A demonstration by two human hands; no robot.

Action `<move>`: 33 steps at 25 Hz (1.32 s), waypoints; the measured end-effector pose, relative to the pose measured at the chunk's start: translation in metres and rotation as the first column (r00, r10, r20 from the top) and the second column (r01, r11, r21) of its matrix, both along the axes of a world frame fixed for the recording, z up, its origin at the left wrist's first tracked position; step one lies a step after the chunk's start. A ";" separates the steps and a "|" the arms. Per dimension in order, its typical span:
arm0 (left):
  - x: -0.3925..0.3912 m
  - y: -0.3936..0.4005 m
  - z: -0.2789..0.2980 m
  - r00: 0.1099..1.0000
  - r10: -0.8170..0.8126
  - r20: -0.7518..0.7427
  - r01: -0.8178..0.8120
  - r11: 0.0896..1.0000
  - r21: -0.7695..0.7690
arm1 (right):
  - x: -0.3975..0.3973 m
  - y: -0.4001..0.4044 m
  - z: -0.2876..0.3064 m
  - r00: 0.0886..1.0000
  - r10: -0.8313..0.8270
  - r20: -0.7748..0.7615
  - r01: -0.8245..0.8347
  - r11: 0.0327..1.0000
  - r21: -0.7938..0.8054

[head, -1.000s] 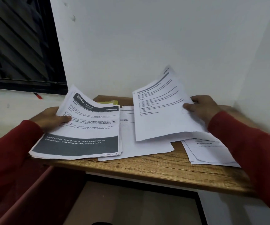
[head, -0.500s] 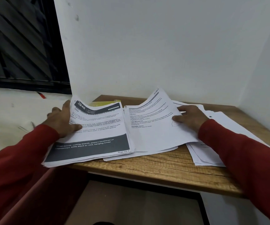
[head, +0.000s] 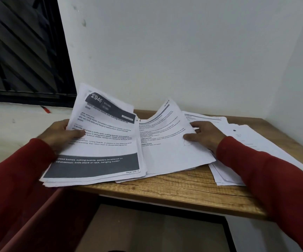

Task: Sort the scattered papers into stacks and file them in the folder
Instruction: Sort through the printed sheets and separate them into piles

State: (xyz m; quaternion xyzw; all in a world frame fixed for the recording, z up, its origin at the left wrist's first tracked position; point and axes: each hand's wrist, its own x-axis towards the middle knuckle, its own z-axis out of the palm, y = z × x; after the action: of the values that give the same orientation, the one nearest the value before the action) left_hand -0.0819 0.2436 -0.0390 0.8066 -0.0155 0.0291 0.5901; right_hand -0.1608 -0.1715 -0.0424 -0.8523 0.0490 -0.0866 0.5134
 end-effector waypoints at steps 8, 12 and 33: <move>0.001 -0.004 0.003 0.990 0.107 0.095 -0.117 0.986 0.116 | 0.012 0.016 0.017 0.988 0.040 -0.150 -0.059 0.991 -0.124; 0.004 -0.008 -0.005 0.991 0.102 0.086 -0.115 0.980 0.165 | 0.015 -0.025 0.018 0.985 -0.167 -0.047 0.140 0.927 -0.348; 0.008 -0.020 -0.012 0.997 0.019 0.070 -0.033 0.978 0.206 | 0.012 -0.051 0.009 0.942 -0.170 -0.291 -0.022 0.831 -0.555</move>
State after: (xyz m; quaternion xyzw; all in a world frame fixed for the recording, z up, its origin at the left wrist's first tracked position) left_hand -0.0744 0.2236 -0.0505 0.8623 -0.0279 0.0622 0.5017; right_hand -0.1484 -0.2225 -0.0329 -0.9634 0.1401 0.0259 0.2271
